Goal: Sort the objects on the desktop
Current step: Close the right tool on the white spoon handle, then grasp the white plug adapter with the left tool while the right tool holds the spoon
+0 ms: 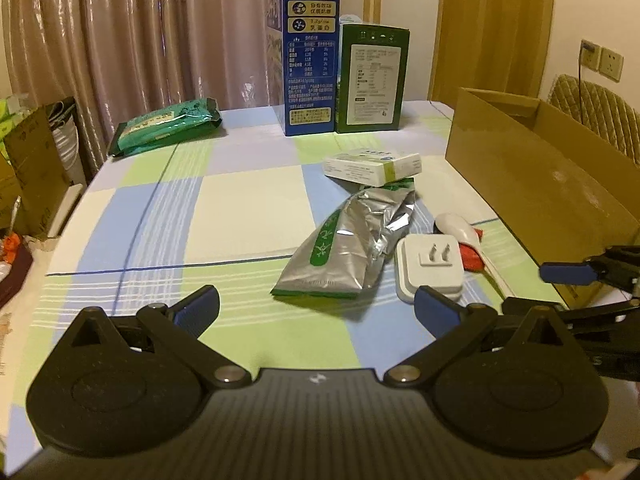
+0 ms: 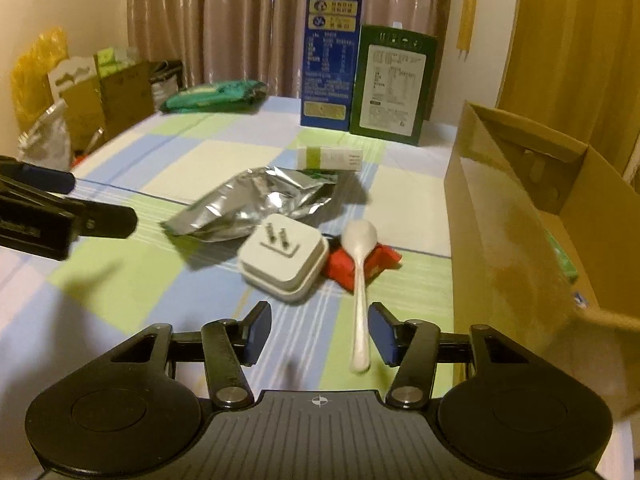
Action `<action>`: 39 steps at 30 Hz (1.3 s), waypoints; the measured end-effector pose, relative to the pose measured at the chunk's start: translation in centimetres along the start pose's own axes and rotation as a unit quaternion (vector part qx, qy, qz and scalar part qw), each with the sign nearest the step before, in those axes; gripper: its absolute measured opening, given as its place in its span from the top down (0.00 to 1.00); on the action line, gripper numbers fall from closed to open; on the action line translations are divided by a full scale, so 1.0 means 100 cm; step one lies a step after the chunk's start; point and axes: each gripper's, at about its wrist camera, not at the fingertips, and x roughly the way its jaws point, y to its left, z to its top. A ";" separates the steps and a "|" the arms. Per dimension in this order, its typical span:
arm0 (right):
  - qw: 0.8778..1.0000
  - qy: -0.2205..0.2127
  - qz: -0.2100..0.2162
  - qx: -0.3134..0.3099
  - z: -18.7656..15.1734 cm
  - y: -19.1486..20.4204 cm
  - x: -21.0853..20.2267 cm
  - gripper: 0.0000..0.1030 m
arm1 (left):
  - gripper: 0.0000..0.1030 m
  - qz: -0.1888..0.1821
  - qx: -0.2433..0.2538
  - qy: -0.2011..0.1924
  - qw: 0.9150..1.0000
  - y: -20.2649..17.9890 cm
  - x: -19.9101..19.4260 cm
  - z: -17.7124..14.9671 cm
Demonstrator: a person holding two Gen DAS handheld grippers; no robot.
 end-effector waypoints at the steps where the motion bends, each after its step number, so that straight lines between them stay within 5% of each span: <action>1: 1.000 0.001 -0.004 -0.004 0.001 -0.001 0.008 0.53 | 0.01 -0.004 -0.005 -0.003 1.000 0.001 0.003 -0.001; 9: 0.999 0.020 -0.024 -0.015 0.001 -0.019 0.058 0.69 | 0.01 -0.026 -0.017 -0.002 1.000 0.002 0.015 -0.011; 13: 1.000 0.025 -0.016 -0.005 0.003 -0.020 0.067 0.92 | 0.01 -0.038 -0.030 0.002 0.999 0.004 0.018 -0.012; 19: 1.000 0.022 0.002 -0.021 0.003 -0.003 0.062 0.94 | 0.01 -0.032 -0.031 0.004 0.999 0.007 0.018 -0.012; 27: 0.996 0.032 0.076 -0.016 -0.005 0.025 0.048 0.94 | 0.01 -0.048 -0.016 0.005 0.999 0.000 0.010 -0.018; 33: 0.999 0.033 0.037 0.003 -0.014 0.005 0.037 0.94 | 0.02 -0.082 0.027 0.015 0.996 -0.012 0.020 -0.019; 39: 0.999 0.027 0.035 0.010 -0.018 -0.007 0.034 0.94 | 0.13 -0.122 0.101 0.056 0.986 -0.033 0.047 -0.026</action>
